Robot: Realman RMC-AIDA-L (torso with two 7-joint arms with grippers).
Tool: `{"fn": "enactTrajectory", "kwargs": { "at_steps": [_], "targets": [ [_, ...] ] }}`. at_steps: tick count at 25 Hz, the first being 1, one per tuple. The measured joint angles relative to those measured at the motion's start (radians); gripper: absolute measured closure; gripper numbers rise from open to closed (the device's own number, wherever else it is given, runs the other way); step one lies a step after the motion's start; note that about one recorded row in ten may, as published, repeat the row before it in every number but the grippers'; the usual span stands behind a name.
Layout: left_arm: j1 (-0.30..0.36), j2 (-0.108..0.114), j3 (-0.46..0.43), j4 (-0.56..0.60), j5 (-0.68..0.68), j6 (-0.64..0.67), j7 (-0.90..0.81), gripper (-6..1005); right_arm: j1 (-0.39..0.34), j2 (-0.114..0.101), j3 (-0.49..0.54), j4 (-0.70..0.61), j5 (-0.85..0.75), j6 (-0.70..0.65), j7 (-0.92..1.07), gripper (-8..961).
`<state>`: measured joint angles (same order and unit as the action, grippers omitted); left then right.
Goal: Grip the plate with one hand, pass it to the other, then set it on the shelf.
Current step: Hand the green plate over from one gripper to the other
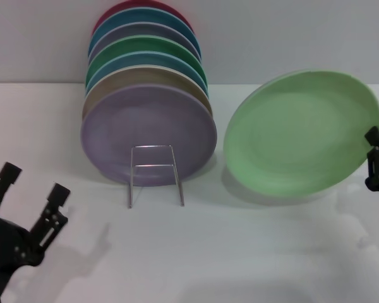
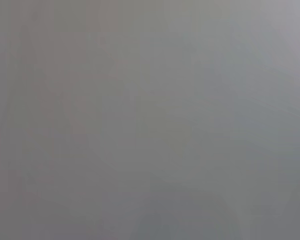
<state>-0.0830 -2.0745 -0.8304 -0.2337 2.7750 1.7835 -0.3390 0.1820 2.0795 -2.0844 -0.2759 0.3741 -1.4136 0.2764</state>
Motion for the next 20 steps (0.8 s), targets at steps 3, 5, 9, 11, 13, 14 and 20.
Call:
{"fn": "enactTrajectory", "kwargs": {
  "at_steps": [3, 5, 9, 11, 13, 14, 20],
  "targets": [
    [0.006, -0.003, 0.041, -0.015, -0.004, -0.010, 0.050, 138, -0.003, 0.002, -0.006, -0.003, 0.000, -0.002, 0.000, 935],
    [0.009, -0.003, 0.081, -0.037, -0.006, -0.034, 0.084, 138, -0.009, 0.004, -0.015, -0.006, 0.000, -0.005, 0.001, 935],
    [0.010, -0.004, 0.145, -0.085, -0.008, -0.095, 0.147, 138, -0.022, 0.010, -0.032, -0.007, 0.000, -0.021, -0.003, 935],
    [0.010, -0.004, 0.166, -0.105, -0.008, -0.122, 0.177, 138, -0.025, 0.012, -0.036, -0.007, 0.000, -0.026, -0.007, 935],
    [0.009, -0.004, 0.181, -0.122, -0.008, -0.145, 0.203, 138, -0.027, 0.013, -0.044, -0.007, 0.002, -0.027, -0.007, 935],
    [0.010, -0.004, 0.185, -0.134, -0.008, -0.158, 0.213, 137, -0.028, 0.013, -0.051, -0.007, 0.004, -0.028, -0.007, 935],
    [0.027, -0.004, 0.188, -0.177, -0.008, -0.197, 0.240, 138, -0.042, 0.013, -0.074, -0.027, 0.011, -0.026, -0.008, 935]
  ]
}}
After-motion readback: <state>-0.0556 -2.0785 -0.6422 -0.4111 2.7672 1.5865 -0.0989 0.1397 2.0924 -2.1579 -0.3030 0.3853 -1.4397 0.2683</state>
